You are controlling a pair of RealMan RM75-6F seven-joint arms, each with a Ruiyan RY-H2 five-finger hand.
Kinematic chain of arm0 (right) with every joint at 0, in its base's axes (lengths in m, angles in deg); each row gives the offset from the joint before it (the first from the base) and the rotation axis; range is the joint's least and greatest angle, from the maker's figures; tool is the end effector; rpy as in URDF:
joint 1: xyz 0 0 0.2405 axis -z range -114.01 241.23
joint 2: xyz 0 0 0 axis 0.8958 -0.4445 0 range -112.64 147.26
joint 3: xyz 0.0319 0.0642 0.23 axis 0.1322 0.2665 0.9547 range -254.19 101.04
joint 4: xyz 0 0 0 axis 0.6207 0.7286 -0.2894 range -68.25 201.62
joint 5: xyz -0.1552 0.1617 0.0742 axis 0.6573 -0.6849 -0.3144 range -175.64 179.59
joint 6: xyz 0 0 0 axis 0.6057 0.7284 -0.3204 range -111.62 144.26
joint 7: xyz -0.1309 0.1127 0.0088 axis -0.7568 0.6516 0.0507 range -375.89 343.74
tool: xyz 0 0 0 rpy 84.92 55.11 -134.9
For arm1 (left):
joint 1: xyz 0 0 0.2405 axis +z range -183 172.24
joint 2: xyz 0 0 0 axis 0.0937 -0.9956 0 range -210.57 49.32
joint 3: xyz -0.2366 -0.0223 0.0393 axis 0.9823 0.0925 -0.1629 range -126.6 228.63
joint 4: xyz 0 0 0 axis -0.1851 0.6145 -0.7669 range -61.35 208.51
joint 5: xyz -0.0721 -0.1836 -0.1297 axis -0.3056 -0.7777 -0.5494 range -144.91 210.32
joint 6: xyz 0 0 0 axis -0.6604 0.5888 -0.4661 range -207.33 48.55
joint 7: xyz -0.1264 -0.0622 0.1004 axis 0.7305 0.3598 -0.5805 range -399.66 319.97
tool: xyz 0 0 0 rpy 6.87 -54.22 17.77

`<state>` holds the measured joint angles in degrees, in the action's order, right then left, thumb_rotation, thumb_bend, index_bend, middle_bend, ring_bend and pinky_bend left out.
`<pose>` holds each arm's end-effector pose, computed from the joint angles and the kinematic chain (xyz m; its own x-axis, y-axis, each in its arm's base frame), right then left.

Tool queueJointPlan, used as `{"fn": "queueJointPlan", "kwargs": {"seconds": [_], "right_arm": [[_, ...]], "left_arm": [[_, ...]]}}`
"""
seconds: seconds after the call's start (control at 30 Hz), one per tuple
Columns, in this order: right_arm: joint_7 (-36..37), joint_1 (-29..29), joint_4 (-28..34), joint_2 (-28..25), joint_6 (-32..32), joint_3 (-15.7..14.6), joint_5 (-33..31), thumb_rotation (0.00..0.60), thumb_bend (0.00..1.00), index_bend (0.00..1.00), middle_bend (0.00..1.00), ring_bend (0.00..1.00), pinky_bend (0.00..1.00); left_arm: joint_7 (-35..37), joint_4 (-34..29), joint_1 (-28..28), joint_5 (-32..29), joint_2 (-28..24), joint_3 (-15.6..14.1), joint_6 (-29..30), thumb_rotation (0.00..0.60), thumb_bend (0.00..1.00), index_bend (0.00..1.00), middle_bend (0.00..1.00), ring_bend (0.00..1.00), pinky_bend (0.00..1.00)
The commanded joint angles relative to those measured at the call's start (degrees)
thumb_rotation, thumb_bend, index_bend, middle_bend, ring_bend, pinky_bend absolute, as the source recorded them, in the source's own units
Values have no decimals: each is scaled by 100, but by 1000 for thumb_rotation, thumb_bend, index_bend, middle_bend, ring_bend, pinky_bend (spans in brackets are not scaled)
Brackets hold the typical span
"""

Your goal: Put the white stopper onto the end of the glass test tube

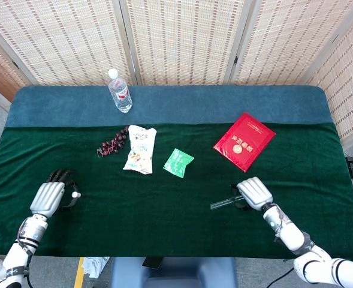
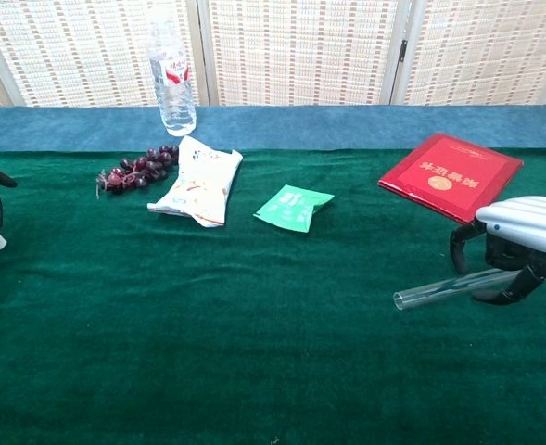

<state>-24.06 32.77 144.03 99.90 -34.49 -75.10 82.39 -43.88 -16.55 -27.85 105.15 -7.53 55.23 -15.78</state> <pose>-0.2524 -0.3146 -0.0417 0.5726 -0.3812 0.7258 -0.8122 -0.3842 0.4390 -0.2694 0.2958 0.0356 0.3315 0.2709 0.9037 0.9435 -0.0929 -0.3182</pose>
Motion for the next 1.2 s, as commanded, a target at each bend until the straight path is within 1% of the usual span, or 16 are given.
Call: {"fn": "queueJointPlan", "kwargs": {"seconds": [0.03,0.23,0.4,0.53,0.67,0.83,1.0,1.2], "right_arm": [[-14,-13,4,6,6,1,-24,527,430,528,1000,1000,1000],[-34,-52,0,-5,39,10,-82,527,571,584,1000,1000,1000],[78,-37,51,-25,-88,23,-22,527,672,692,1000,1000,1000],[460,17,157,-58,-352,65,138,525,723,773,1000,1000,1000],[964,43,269,-64,-608,162,277,527,746,821,1000,1000,1000],[1578,-18,364,8,-781,361,333,526,768,852,1000,1000,1000],[2213,-107,456,212,-869,583,276,528,786,872,1000,1000,1000],[2556,-224,373,561,-964,779,216,528,792,877,1000,1000,1000]], "left_arm": [[16,3,4,15,-8,7,14,600,465,595,171,35,0],[46,8,7,54,-19,18,36,600,465,595,171,35,0],[148,-15,-22,83,-55,59,12,600,465,595,171,35,0],[405,-112,-81,122,-159,171,-19,600,465,595,171,35,0],[831,-309,-171,180,-334,324,-101,600,465,595,171,36,0],[1177,-668,-304,271,-498,519,-132,600,465,595,171,38,0],[1914,-1103,-478,348,-667,786,-261,600,465,592,171,43,0],[1964,-1277,-699,447,-585,978,-224,600,465,589,171,45,0]]}}
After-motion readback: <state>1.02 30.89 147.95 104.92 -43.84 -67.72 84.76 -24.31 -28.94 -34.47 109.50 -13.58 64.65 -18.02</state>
